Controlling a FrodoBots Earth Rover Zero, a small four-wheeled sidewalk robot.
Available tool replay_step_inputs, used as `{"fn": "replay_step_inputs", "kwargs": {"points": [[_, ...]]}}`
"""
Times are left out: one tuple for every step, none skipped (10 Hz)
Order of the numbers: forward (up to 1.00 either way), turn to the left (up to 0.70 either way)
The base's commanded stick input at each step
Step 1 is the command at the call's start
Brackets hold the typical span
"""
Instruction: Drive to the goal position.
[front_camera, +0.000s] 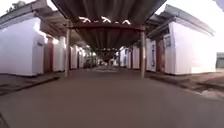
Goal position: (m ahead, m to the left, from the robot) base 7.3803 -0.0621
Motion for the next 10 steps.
{"fn": "replay_step_inputs", "kwargs": {"points": [[0.85,0.13],[0.85,0.07],[0.85,0.0],[0.85,0.0],[0.85,0.0],[0.85,0.0],[0.85,0.0],[0.85,0.0],[0.85,0.0],[0.85,0.0]]}}
